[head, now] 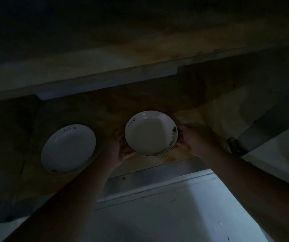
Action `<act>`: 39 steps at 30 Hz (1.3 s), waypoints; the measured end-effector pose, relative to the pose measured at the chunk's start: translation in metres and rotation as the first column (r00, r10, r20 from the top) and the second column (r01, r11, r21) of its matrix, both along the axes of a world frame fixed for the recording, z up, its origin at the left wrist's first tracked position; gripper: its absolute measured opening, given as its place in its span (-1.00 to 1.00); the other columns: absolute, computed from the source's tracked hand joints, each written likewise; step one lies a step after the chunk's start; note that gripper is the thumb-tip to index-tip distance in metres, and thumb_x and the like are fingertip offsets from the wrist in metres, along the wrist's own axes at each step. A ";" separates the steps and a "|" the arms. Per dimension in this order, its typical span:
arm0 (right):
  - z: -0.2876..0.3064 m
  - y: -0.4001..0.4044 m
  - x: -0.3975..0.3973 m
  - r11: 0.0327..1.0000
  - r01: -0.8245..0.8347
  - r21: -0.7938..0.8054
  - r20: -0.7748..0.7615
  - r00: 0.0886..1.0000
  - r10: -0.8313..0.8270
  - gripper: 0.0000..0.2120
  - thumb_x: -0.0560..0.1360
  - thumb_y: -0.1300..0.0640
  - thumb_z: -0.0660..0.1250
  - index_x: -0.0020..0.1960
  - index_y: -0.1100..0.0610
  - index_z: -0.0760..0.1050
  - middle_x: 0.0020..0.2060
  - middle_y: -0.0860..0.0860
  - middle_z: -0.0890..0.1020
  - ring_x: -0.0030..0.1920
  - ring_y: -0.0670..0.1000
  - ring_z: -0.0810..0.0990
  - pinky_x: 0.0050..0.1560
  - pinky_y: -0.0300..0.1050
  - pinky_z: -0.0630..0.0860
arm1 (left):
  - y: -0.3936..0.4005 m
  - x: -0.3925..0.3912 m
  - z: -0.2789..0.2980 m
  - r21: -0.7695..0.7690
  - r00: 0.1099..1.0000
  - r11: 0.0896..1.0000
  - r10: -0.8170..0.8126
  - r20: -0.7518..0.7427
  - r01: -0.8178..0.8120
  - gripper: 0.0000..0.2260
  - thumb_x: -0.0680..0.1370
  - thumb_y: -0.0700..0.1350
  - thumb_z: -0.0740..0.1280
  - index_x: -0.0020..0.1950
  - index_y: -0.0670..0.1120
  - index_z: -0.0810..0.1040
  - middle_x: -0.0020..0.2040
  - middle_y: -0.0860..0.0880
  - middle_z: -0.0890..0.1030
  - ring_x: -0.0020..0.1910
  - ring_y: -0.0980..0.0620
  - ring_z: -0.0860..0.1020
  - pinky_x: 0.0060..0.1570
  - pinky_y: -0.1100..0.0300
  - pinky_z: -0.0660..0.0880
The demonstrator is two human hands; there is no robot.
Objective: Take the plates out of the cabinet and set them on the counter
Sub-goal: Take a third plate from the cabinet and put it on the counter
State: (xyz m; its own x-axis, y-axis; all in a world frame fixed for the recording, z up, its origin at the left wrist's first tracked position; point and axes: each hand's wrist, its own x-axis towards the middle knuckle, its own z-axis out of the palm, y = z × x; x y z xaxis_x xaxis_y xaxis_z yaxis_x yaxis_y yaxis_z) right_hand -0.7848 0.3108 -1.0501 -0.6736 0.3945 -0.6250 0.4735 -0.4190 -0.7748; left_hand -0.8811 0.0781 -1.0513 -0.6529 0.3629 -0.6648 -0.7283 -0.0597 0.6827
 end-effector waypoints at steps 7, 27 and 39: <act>0.006 -0.027 0.010 0.998 0.002 0.057 0.010 1.000 -0.003 -0.75 0.63 0.20 0.17 0.29 0.16 0.45 0.19 0.14 0.57 0.16 0.15 0.58 0.03 0.03 0.58 | -0.023 0.014 0.012 -0.180 0.986 0.983 -0.070 -0.150 0.042 -0.69 0.63 -0.23 0.25 0.35 0.01 0.45 0.35 -0.07 0.53 0.19 -0.11 0.57 0.06 -0.11 0.58; 0.217 -0.120 0.149 0.892 -0.379 0.248 0.272 0.910 0.311 -0.65 0.55 0.33 0.26 0.29 0.08 0.44 0.13 0.14 0.55 0.12 0.20 0.55 0.04 0.19 0.61 | -0.129 0.172 0.228 -0.283 0.996 0.955 0.072 -0.056 -0.085 -0.60 0.53 -0.41 0.30 0.27 -0.02 0.55 0.25 -0.01 0.59 0.20 -0.06 0.56 -0.19 0.05 0.64; 0.393 -0.195 0.274 0.920 -0.307 0.243 0.270 0.932 0.240 -0.59 0.50 0.36 0.20 0.13 -0.13 0.48 -0.05 0.11 0.62 -0.04 0.23 0.65 0.00 0.19 0.63 | -0.208 0.283 0.374 -0.210 0.998 0.977 0.033 -0.057 -0.045 -0.57 0.56 -0.39 0.31 0.36 -0.05 0.49 0.30 -0.03 0.57 0.05 0.10 0.66 -0.18 0.07 0.65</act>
State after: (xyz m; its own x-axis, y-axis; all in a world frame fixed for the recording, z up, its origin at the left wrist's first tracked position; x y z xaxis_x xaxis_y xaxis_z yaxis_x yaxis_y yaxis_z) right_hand -0.5108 0.1157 -0.6573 -0.6302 0.3947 -0.6686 0.7177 -0.0325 -0.6956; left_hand -0.5981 -0.1296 -0.6768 -0.7000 0.1918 -0.6879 -0.6909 0.0621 0.7203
